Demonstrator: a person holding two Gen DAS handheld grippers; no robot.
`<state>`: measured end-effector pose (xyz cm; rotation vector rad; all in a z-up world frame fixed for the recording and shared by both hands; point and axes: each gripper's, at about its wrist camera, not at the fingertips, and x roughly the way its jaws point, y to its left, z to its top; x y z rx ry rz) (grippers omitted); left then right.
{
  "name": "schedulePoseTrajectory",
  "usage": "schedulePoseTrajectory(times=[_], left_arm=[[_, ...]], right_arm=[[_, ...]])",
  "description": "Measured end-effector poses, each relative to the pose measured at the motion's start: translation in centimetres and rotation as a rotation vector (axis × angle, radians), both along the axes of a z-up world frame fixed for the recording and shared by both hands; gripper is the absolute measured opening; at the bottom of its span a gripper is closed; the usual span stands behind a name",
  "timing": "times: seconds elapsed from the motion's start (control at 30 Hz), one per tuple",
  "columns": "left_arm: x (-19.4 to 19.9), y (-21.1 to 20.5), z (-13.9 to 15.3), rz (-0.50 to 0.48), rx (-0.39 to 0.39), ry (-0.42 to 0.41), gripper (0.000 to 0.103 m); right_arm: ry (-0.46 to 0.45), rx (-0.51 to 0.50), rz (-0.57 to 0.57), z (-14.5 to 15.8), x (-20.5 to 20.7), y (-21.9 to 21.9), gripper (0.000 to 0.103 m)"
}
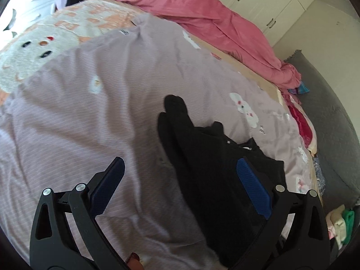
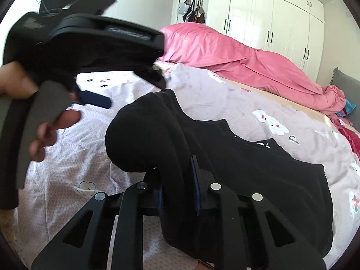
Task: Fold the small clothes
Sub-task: 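Close the right gripper on the shirt edge while the left gripper grasps beside it, then lift the grasped edge with both grippers and fold it over the shirt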
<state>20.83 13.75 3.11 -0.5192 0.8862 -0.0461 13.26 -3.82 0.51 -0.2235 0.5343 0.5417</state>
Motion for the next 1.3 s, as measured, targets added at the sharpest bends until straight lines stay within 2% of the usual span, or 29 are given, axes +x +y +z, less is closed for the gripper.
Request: schedulePoseTrajectory(times=[0.07,0.17,0.27,0.33,0.37,0.4,0.47,0.6,1.0,1.3], left_arm=[[1.2,-0.8,-0.2,-0.020,-0.025,0.019,0.093],[2.2,-2.1,-0.3,-0.040,-0.012,0.044,0.093],[2.7,-3.0,-0.3,-0.060,-0.033,0.037,0.092],[2.9,-3.8,-0.2,-0.081,-0.034,0.030,0.074],[3.0,-4.3,-0.1,-0.093,-0.037,0.026,0.059],[3.0,-4.8,-0.1,-0.103,-0.033,0.025,0.049],[3.0,-5.8,0.3,-0.127,-0.015,0.011,0.037],[2.9,-7.6,1.3,-0.158,-0.012,-0.016,0.026],[2.9,-14.3,4.4,-0.240,0.045,-0.060,0.024],[3.6,-19.7,4.2,-0.312,0.072,-0.045,0.024]], right_arm=[[0.004,0.018,-0.003,0.2,-0.1,-0.5,0.018],[-0.002,0.043,-0.012,0.4,-0.3,-1.3,0.018],[-0.002,0.069,-0.021,0.6,-0.7,-2.1,0.018],[-0.004,0.082,-0.027,0.8,-1.0,-2.6,0.018],[-0.003,0.093,-0.033,1.0,-1.1,-2.9,0.018],[-0.002,0.100,-0.039,1.1,-1.3,-3.2,0.018],[-0.001,0.119,-0.055,1.4,-1.5,-3.9,0.017],[-0.002,0.160,-0.081,1.9,-1.9,-5.5,0.017],[-0.012,0.252,-0.165,3.5,-3.0,-11.2,0.017],[0.034,0.302,-0.240,2.9,-3.5,-15.3,0.017]])
